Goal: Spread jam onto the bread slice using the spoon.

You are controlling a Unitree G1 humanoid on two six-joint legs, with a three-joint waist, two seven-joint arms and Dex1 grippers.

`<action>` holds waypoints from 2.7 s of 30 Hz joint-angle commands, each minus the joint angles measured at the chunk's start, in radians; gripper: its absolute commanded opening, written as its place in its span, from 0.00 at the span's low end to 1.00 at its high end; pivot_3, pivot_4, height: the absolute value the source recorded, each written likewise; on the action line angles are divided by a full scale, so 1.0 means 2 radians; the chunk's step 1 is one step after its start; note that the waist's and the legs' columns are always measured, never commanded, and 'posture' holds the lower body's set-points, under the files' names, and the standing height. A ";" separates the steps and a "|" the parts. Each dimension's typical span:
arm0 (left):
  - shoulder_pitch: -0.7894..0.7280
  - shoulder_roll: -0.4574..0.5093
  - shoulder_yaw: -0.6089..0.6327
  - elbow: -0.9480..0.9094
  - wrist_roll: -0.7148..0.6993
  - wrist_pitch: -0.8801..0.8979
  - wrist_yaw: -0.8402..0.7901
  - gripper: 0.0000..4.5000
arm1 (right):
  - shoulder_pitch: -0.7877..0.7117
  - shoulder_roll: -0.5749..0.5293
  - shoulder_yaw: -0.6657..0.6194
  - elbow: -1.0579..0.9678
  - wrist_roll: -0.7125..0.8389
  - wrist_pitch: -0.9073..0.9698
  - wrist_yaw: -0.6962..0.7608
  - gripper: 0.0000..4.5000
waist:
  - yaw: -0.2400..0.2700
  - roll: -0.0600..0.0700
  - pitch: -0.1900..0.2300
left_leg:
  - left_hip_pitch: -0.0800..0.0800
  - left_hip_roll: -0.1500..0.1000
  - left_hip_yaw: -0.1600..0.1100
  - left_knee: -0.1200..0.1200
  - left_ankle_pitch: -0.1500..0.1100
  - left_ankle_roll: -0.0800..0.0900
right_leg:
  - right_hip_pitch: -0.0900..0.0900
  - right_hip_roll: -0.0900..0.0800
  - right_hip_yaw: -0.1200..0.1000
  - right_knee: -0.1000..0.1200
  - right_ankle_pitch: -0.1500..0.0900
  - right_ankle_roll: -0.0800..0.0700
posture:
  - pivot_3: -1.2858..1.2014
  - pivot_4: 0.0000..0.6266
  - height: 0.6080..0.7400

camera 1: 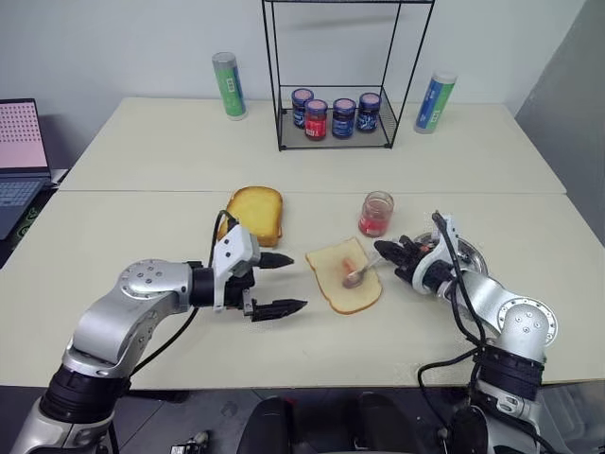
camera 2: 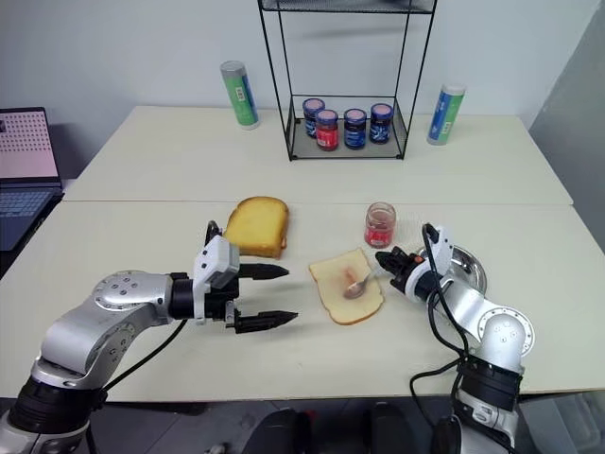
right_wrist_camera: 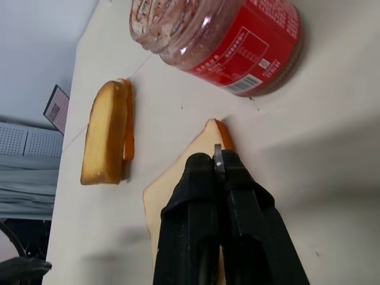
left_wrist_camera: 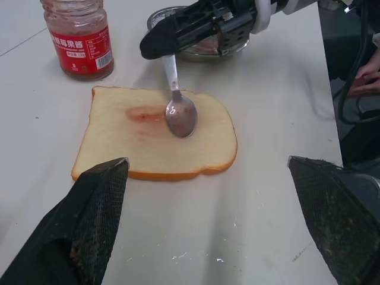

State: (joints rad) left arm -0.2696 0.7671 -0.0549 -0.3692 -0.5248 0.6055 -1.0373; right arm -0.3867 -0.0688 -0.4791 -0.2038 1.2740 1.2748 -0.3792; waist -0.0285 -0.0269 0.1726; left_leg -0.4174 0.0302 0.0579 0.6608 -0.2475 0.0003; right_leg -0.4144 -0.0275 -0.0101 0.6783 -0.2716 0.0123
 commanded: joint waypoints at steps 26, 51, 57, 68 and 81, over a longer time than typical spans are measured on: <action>-0.186 -0.092 -0.090 0.061 0.030 -0.036 -0.029 1.00 | 0.023 -0.291 -0.034 -0.016 0.124 -0.157 0.098 0.01 | 0.008 -0.001 0.000 | -0.001 0.000 0.000 0.001 0.000 0.000 | 0.000 0.002 0.000 -0.002 0.000 0.002 | 0.52 0.24 1.00; -0.196 -0.160 -0.121 0.101 0.062 -0.055 -0.030 1.00 | 0.049 -0.262 -0.013 0.206 -0.136 -0.276 0.344 0.06 | 0.010 -0.001 0.000 | 0.001 0.000 0.000 0.001 0.000 0.000 | 0.002 0.003 0.001 -0.001 0.000 0.002 | 0.52 0.24 1.00; -0.194 -0.159 -0.119 0.099 0.062 -0.054 -0.028 1.00 | 0.033 -0.252 -0.027 0.228 -0.137 -0.269 0.350 0.34 | 0.011 0.000 0.000 | 0.001 0.000 0.000 0.001 0.000 0.000 | 0.002 0.003 0.001 -0.001 0.001 0.001 | 0.52 0.24 1.00; -0.192 -0.160 -0.119 0.101 0.063 -0.057 -0.029 1.00 | 0.028 -0.252 -0.051 0.235 -0.138 -0.261 0.349 0.88 | 0.011 0.000 0.000 | 0.001 0.000 0.000 0.001 0.000 0.000 | 0.002 0.003 0.001 -0.001 0.001 0.001 | 0.52 0.24 1.00; -0.198 -0.139 -0.096 0.109 0.060 -0.055 -0.035 1.00 | 0.051 -0.282 -0.064 0.223 -0.185 -0.271 0.357 0.99 | 0.012 0.000 0.000 | 0.001 0.000 0.000 0.001 0.000 0.000 | 0.002 0.003 0.001 -0.001 0.001 0.001 | 0.52 0.24 1.00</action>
State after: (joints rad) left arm -0.6479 0.4662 -0.3015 -0.1279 -0.3928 0.4941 -1.1040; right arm -0.2969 -0.5849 -0.5589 0.2784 0.9360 0.7682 0.3316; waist -0.0054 -0.0275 0.1726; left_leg -0.4158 0.0295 0.0586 0.6631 -0.2475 0.0005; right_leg -0.4106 -0.0220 -0.0087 0.6757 -0.2704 0.0144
